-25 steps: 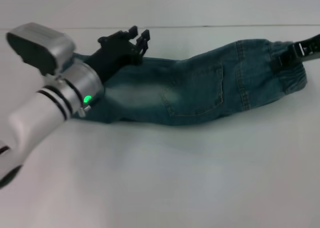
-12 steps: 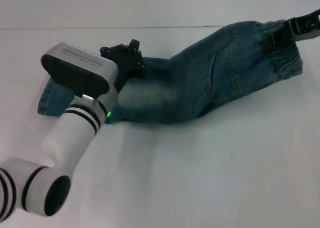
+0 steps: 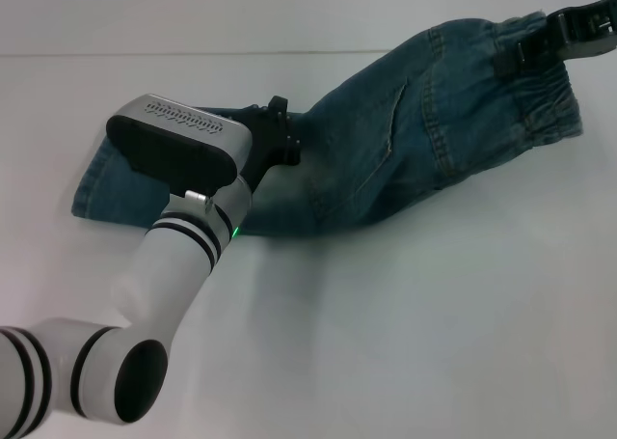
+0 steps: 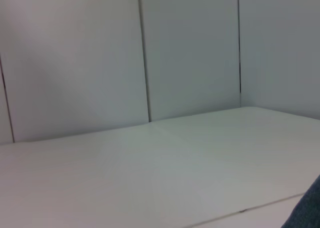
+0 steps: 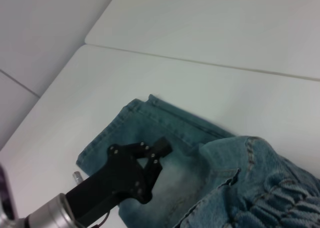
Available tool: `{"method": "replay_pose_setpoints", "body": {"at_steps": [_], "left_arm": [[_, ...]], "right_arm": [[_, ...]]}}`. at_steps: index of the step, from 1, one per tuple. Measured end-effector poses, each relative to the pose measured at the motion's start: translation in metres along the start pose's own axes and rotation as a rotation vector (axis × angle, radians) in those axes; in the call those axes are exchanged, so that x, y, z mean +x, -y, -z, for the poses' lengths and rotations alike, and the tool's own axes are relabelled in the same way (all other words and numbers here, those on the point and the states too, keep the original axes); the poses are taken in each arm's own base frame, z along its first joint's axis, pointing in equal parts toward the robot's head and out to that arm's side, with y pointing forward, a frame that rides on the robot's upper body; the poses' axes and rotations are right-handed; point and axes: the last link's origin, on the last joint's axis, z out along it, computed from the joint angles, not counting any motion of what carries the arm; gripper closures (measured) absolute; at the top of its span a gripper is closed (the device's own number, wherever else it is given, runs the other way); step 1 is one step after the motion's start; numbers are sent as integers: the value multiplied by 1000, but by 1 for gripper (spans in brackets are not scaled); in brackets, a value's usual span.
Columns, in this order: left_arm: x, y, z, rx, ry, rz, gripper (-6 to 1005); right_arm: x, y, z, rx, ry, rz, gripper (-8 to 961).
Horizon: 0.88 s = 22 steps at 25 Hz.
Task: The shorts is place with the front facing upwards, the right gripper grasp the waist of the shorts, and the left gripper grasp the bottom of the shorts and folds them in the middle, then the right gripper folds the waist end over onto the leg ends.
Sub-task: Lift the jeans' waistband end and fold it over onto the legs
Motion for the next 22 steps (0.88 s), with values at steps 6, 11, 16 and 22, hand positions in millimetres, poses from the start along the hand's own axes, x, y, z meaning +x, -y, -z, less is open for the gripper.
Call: {"method": "replay_pose_setpoints", "body": {"at_steps": [6,11,16,22], "left_arm": [[-2,-11,-2,-50,36,-13,998],[-6,-30,3,-140,48,-44,998],[-7,-52,10,-220,58,-45,999],[-3,-78,19,-311,47,-31,999]], "right_arm": [[-1,-3,2,-14,0,5,835],[-5,-7,5,-22,13,13,834],[-9,-11,5,-35,22,19,834],[-15,-18,3,-54,30,34,834]]}}
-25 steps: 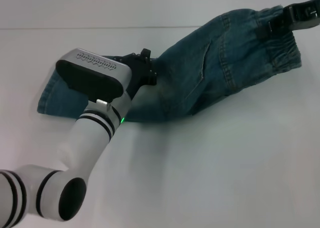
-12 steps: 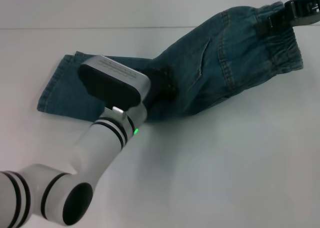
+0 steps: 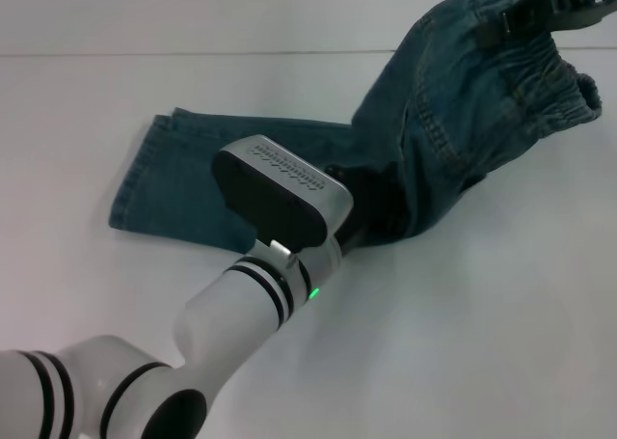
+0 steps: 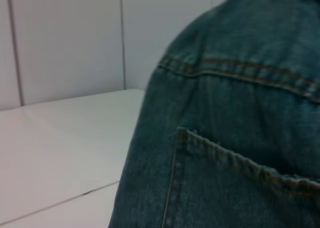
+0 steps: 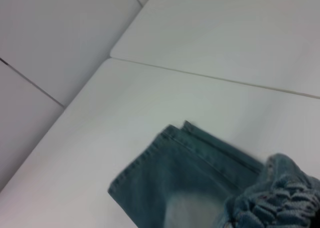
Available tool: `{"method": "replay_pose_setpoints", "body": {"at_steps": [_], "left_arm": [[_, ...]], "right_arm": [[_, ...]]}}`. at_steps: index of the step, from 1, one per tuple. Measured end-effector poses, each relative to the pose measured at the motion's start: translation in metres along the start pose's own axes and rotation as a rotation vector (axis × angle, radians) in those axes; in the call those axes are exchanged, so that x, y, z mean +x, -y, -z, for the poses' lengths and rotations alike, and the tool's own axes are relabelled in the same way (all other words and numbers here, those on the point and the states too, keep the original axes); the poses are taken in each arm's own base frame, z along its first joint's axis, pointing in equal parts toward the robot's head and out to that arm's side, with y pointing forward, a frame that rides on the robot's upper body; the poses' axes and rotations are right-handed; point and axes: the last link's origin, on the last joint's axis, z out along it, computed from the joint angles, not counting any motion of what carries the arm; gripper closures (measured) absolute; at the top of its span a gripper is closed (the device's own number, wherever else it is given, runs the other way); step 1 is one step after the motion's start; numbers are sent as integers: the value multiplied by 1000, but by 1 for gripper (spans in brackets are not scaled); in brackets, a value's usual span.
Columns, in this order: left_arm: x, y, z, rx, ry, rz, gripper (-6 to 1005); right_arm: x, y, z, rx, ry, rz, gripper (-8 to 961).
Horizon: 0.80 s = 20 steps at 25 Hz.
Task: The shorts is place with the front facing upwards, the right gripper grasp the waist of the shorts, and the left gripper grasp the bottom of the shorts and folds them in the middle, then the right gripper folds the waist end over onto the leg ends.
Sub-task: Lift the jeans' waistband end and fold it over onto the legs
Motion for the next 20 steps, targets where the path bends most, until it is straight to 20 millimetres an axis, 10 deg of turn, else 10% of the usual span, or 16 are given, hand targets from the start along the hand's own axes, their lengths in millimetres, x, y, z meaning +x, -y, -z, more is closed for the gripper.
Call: {"method": "replay_pose_setpoints", "body": {"at_steps": [14,20], "left_arm": [[14,-45,1,-154,-30,8,999],[8,-34,4,-107,-21,58,998]], "right_arm": [[-4,-11,-7,-36,-28,23,833],[1,-6,-5,-32,-31,14,839]]}}
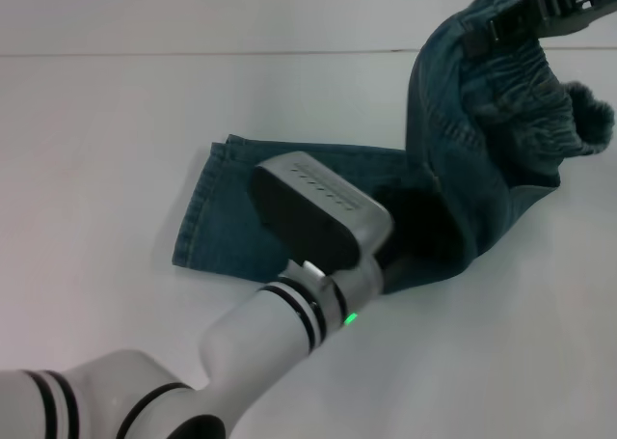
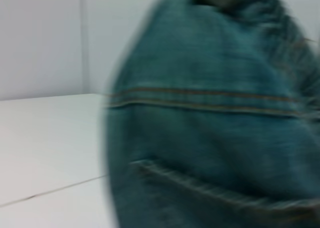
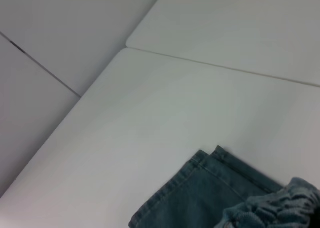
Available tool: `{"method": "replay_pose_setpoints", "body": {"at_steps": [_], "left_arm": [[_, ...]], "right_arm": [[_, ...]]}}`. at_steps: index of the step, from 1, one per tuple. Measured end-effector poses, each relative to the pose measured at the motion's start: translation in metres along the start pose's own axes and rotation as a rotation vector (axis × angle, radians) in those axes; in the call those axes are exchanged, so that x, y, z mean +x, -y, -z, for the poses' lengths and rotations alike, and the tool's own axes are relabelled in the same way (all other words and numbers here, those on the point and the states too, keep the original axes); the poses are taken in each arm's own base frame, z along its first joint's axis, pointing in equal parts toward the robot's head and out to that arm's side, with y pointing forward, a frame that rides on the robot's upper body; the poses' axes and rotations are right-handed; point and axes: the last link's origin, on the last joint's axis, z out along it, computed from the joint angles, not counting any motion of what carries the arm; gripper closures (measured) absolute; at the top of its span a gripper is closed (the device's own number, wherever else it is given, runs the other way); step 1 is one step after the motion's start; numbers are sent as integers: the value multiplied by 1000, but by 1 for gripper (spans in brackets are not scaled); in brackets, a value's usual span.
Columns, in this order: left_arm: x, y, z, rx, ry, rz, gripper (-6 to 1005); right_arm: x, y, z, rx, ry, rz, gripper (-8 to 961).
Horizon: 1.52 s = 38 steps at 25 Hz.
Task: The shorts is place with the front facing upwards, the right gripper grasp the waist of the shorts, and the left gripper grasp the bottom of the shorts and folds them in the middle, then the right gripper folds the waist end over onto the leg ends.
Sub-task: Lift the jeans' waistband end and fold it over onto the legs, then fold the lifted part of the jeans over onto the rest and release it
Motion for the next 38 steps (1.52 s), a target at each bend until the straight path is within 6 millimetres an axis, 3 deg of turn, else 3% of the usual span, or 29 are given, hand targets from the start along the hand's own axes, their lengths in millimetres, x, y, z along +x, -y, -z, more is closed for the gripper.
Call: {"method": "replay_pose_setpoints", "body": {"at_steps": [8,15,20,22,23,29,33,38], "left_arm": [[-25,50,26,253,8,151,979],[-23,86,62,444,-184,240,956],[-25,124,89,541,-282,291,950],[-27,134,96,542,-302,316,949],[-32,159,116,517,-349,390,948],[-30,210,167,310,-322,453,946],[-18,224,193,125,-193,437,826],[-19,226,211,81,-114,467,624]], "right_arm": [[6,5,3,8,-5,-14,826],[7,5,0,-1,-9,-11,814],[5,3,-7,-18,-13,-1,806],[3,2,-11,-23,-16,5,803],[3,2,-13,-25,-19,8,801],[-1,-2,-26,-49,-30,22,792],[-6,-6,-39,-50,-47,42,785],[-16,-22,-68,-67,-95,99,777]]}}
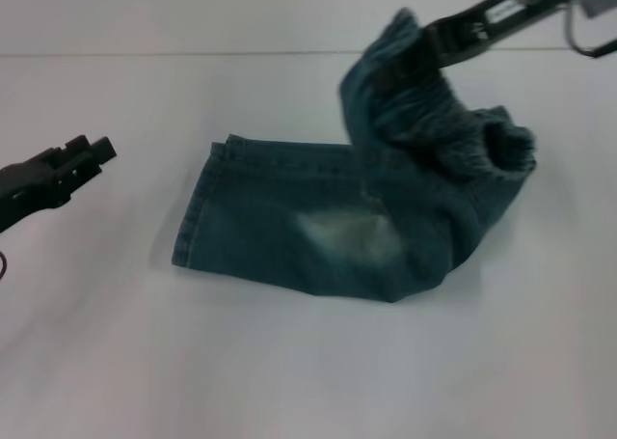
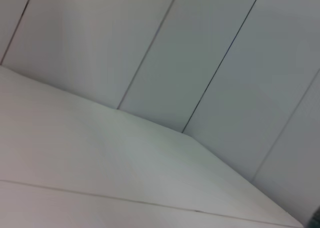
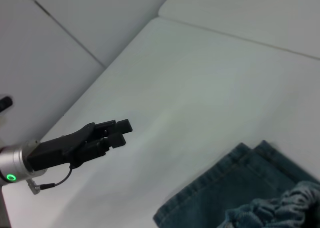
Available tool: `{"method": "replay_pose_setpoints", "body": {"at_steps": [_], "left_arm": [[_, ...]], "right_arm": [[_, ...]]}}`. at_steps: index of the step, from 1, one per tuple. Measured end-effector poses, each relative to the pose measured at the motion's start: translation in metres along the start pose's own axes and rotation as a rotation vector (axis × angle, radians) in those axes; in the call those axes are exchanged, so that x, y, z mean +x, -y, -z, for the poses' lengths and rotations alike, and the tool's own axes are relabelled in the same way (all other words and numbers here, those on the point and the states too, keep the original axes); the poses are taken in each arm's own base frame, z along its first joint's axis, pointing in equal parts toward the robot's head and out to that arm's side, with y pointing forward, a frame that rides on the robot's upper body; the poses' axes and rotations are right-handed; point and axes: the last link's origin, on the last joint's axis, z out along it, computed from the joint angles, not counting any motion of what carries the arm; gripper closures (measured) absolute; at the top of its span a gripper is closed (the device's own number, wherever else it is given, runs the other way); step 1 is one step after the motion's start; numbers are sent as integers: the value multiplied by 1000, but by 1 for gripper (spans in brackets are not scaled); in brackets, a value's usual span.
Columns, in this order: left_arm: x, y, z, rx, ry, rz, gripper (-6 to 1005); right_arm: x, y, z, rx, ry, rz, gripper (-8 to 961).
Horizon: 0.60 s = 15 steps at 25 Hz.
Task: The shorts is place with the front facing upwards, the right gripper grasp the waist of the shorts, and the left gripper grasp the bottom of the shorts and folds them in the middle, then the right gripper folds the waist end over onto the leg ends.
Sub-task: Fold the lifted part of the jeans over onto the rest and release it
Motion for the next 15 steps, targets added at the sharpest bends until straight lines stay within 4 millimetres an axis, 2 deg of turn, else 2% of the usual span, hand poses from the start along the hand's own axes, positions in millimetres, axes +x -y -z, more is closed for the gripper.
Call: {"method": "replay_pose_setpoints", "body": {"at_steps": [2,8,15], "left_arm": [[0,-5,3,-36,-2,-3,530],[9,-23,21,-191,103,-72,410],[8,-28,36,-210,115,-106,295]], "right_arm": [[-4,-7,-14,0,-25,28,774],[-16,-26,-49,25,-84,121,764],[-19,-40,-94,82,-160,236,752]]}}
